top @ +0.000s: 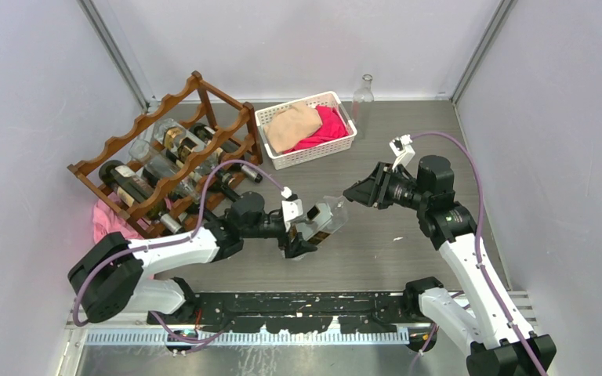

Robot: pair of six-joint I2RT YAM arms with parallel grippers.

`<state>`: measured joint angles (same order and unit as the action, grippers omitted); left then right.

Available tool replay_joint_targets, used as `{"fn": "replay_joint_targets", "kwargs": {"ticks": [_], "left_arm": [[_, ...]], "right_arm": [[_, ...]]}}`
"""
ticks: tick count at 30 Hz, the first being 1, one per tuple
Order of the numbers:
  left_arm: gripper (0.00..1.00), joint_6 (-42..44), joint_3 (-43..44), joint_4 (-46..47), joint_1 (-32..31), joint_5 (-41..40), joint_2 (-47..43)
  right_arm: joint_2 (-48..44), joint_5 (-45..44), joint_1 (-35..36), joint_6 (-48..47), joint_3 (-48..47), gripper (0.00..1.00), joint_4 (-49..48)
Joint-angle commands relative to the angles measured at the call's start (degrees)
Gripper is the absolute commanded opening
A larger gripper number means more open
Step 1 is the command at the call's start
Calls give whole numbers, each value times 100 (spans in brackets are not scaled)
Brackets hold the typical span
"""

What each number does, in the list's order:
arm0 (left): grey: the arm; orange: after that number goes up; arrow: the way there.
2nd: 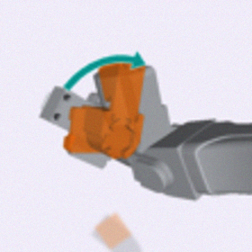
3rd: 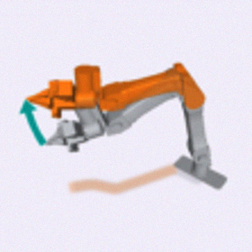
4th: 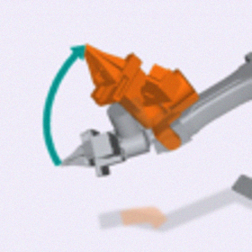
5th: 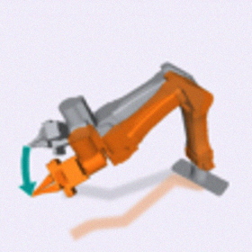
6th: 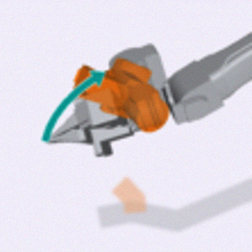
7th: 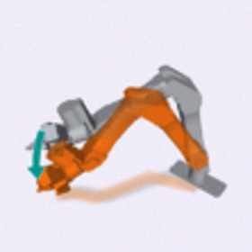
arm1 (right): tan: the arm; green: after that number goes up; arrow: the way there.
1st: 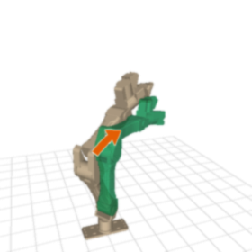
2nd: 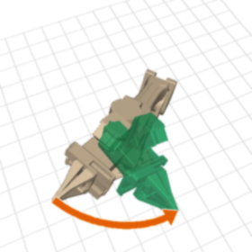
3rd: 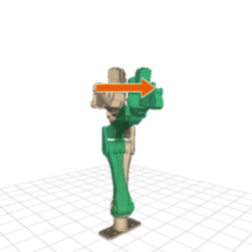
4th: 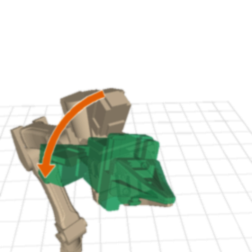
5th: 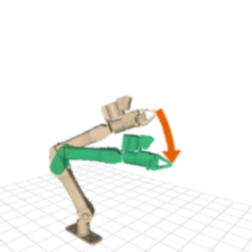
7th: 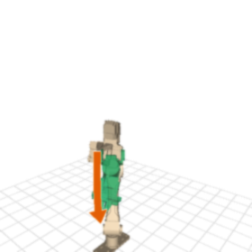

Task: Put the wine bottle on the wine rack
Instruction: Pick up the wine bottle from the center of the board.

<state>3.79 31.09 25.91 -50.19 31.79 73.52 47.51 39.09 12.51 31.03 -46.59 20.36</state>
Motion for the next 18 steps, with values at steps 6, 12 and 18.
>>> {"fn": "replay_joint_targets", "kwargs": {"ticks": [6,12,18], "left_arm": [[6,401,703,-888,2,-58,-178],[2,1742,1316,-3195,10,-267,-796],[0,2569,1933,-4789,48,-322,-976]], "right_arm": [[-252,394,3,375,-118,4,-700],[-233,565,10,119,-90,51,-285],[-238,727,10,26,10,73,-128]]}}
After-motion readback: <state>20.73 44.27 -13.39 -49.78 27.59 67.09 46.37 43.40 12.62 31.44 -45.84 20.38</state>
